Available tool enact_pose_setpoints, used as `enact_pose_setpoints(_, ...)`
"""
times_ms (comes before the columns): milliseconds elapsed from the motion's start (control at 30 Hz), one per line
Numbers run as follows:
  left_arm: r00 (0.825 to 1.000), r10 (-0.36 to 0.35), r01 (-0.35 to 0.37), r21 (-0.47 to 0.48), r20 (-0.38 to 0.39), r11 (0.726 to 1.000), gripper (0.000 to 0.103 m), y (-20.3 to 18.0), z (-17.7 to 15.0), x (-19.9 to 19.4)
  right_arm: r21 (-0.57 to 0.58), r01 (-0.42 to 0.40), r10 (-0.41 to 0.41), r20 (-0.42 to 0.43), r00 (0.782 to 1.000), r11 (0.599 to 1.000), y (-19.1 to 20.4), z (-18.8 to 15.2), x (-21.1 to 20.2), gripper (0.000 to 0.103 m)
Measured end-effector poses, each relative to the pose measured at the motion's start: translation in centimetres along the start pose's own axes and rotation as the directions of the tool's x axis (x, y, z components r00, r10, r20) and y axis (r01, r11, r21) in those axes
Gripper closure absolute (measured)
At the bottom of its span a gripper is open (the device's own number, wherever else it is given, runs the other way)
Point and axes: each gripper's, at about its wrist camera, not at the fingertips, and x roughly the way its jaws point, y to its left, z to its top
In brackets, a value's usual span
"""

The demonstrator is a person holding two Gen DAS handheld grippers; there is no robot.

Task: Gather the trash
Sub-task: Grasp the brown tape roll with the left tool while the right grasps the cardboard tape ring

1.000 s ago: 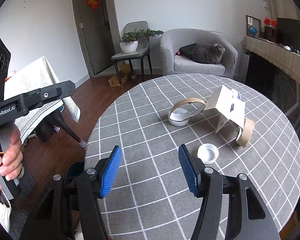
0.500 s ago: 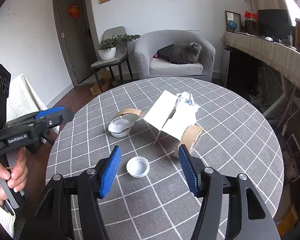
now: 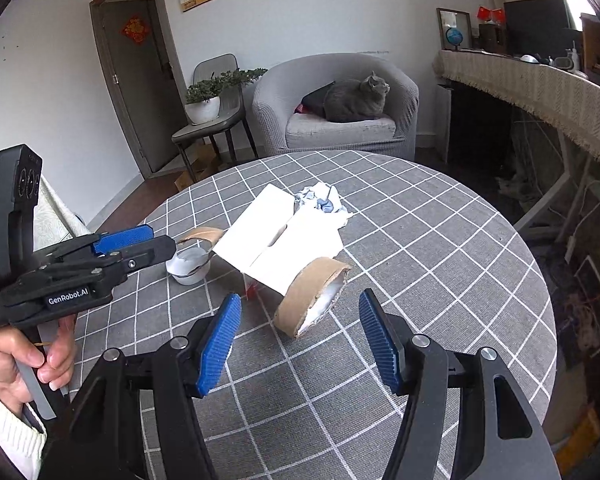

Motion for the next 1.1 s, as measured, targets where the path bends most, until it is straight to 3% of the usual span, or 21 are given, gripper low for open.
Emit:
enact_pose_setpoints(200, 0.998, 0.039, -0.036, 0.09, -0.04, 0.995, 0.044, -1.4, 0.1, 1.7, 0.007, -0.009, 0.009, -0.015, 1.0, 1.0, -1.0, 0.0, 0.6, 0.037)
enact_pose_setpoints(600, 0.996, 0.052, -0.043, 0.111, -0.077, 0.993, 0.042, -2.1, 0.7, 3.4, 0.053, -0.065, 0.067, -0.039, 0.997, 0.996, -2.1, 0.1, 1.3, 0.034)
enact_pose_setpoints(767, 0.997, 0.006, 0.0, 0.072, -0.081, 0.997, 0.046, -1.5, 0.8, 3.4, 0.06, -0.069, 0.072, -0.044, 0.996, 0.996, -2.1, 0.2, 1.3, 0.034)
enact_pose_setpoints(833, 0.997, 0.011, -0.005, 0.078, -0.081, 0.997, 0.053, -1.5, 0.7, 3.3, 0.059, -0.073, 0.076, -0.043, 0.996, 0.996, -1.7, 0.3, 1.3, 0.034)
enact_pose_setpoints(900, 0.996, -0.005, 0.01, 0.066, -0.087, 0.998, 0.07, -1.3, 0.6, 3.3, 0.048, -0.079, 0.081, -0.045, 0.996, 0.996, -1.2, 0.4, 1.4, 0.034)
enact_pose_setpoints(1033, 0.995, -0.035, 0.04, 0.05, -0.094, 0.998, 0.073, -1.2, 0.5, 3.2, 0.02, -0.066, 0.067, -0.07, 0.995, 0.998, -0.1, 0.4, 1.9, 0.034)
enact_pose_setpoints(1100, 0.995, -0.043, 0.047, 0.045, -0.091, 0.998, 0.078, -1.1, 0.5, 3.1, 0.02, -0.054, 0.055, -0.085, 0.995, 0.998, -0.2, 0.4, 2.4, 0.04)
